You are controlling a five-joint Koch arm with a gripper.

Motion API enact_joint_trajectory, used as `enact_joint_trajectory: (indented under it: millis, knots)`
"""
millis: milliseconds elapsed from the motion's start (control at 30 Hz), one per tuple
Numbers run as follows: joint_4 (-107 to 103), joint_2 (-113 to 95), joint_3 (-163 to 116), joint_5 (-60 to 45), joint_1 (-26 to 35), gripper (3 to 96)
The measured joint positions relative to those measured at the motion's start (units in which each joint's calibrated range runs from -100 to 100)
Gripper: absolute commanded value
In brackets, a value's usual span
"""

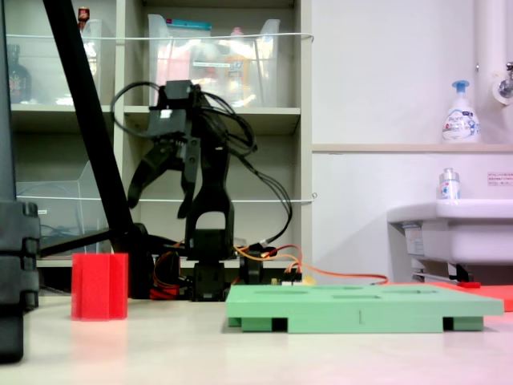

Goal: Put the cross columnar block into the corresponding hole

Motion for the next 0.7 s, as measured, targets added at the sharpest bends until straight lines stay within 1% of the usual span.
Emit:
enact_joint_trajectory:
  millis: [100,167,233,267,500,700]
  knots:
    - [-0.4,7.4,5.0,-0.1,-1.4,59.9]
    - [-0.4,11.4,7.4,-0.2,-2.3,73.4]
    - [-0.4,15.6,9.0,-0.2,-2.9,80.0]
    - [-0.4,18.3,10.5,-0.2,-3.3,81.7]
    - [-0.5,34.3,18.7,-0.3,-4.9,82.4]
    - [-0.4,41.3,20.2,-0.6,-5.0,82.4]
